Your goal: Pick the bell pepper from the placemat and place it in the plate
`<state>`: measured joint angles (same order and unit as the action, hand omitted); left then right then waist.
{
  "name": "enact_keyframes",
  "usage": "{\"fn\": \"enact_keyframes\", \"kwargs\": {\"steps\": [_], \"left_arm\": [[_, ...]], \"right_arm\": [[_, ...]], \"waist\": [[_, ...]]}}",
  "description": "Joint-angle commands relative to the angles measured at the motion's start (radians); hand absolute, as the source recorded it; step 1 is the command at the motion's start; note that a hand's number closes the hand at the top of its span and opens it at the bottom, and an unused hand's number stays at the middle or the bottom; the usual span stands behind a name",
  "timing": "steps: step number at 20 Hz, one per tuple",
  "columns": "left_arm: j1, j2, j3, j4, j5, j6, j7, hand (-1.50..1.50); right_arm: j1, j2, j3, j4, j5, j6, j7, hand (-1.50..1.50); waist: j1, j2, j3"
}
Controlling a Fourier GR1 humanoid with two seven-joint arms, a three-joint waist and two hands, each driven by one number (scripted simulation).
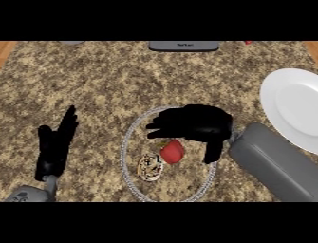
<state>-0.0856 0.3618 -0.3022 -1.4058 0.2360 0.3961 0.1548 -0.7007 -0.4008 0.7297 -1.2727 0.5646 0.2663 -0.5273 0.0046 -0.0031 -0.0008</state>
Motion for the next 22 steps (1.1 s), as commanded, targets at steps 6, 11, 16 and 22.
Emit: {"fn": "enact_keyframes", "kwargs": {"steps": [6,11,16,22], "left_arm": [[-0.022,0.002,0.052,0.010,-0.015,-0.041,0.008,0.00],[-0.038,-0.054,0.050,0.027,-0.061,-0.038,0.050,0.00],[0.049,-0.067,0.075,-0.018,-0.076,-0.066,-0.005,0.00],[0.062,-0.082,0.110,-0.019,-0.111,-0.091,-0.006,0.00]], "right_arm": [[-0.032,0.085,0.054,0.001,0.161,0.176,0.180,-1.50],[-0.023,0.163,0.005,0.080,0.265,0.170,0.150,-1.50],[-0.010,0.186,-0.023,0.138,0.345,0.191,0.079,-1.50],[0.067,0.229,-0.039,0.114,0.449,0.184,0.075,-1.50]], "waist": [[-0.003,0.003,0.000],[-0.001,0.004,0.001],[0.003,0.004,0.001],[0.000,0.003,0.001]]}}
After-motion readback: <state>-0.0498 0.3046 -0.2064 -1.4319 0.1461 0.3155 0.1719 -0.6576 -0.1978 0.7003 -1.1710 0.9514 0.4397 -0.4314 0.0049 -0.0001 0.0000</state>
